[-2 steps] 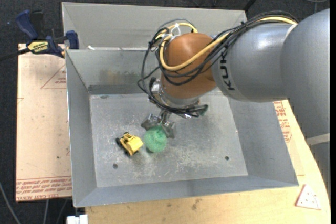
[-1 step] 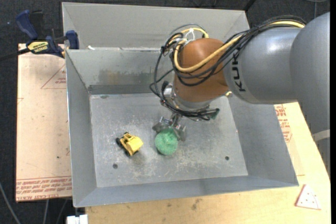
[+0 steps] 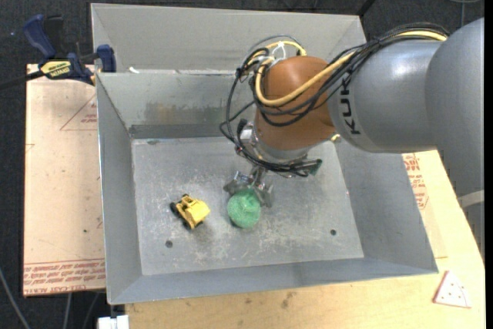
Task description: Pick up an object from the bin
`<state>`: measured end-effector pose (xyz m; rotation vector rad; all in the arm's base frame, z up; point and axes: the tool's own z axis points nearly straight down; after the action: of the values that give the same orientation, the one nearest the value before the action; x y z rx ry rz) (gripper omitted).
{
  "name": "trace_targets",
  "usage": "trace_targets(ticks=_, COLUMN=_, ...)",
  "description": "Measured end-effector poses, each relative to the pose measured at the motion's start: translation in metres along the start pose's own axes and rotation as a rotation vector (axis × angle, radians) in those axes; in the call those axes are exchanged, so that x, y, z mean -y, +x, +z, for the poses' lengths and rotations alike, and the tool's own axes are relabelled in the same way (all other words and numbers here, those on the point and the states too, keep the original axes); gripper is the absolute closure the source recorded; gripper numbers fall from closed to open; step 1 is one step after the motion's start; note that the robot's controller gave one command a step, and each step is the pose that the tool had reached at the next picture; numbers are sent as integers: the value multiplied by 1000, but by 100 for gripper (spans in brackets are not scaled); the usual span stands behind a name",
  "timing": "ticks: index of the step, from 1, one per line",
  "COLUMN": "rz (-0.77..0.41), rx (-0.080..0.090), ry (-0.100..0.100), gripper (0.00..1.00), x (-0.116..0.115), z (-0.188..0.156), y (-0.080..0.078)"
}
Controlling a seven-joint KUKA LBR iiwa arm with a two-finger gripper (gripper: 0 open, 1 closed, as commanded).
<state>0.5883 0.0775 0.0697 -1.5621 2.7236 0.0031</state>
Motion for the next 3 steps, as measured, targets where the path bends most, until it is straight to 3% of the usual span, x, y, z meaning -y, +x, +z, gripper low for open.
trace_targets(ticks=3, rz=0, rx=0, ry=0, gripper=100, x=0, z=0, y=0)
